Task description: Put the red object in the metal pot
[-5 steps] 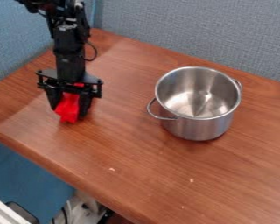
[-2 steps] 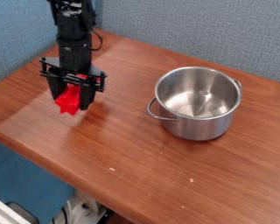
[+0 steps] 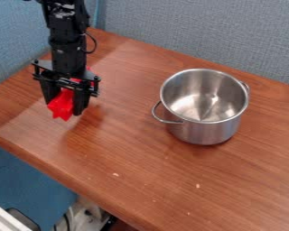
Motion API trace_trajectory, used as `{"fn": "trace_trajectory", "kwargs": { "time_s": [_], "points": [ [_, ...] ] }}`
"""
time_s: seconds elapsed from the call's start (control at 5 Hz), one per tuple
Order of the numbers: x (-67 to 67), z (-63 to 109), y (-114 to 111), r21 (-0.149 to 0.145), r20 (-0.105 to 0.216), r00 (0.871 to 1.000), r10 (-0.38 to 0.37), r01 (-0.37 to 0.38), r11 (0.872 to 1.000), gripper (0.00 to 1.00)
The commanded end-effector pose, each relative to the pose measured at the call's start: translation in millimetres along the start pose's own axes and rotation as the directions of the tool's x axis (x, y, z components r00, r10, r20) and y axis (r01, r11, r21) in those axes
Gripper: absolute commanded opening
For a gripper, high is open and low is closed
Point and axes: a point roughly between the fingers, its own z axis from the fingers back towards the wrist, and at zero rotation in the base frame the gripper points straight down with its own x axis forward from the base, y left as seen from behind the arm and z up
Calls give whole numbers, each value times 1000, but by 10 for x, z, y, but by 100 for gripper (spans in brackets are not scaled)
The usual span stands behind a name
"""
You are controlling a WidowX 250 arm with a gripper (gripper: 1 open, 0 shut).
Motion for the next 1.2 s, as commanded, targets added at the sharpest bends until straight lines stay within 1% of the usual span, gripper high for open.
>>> {"fn": "trace_trajectory", "kwargs": {
  "time_s": [0.0,0.2,0.4,0.6,0.8,1.0],
  "points": [
    [4,389,-78,5,74,996,52,-52,999,0],
    [-60,728,-383,-8,116,993,9,-8,1000,0],
    [70,1032,-804,-26,162,979,-123,129,991,0],
    [217,1288,-1240,-29,196,951,-240,250,968,0],
    [47,1246,-1445,-29,182,935,-304,315,949,0],
    [-148,1184,-1732,-21,164,903,-398,406,914,0]
  ]
}}
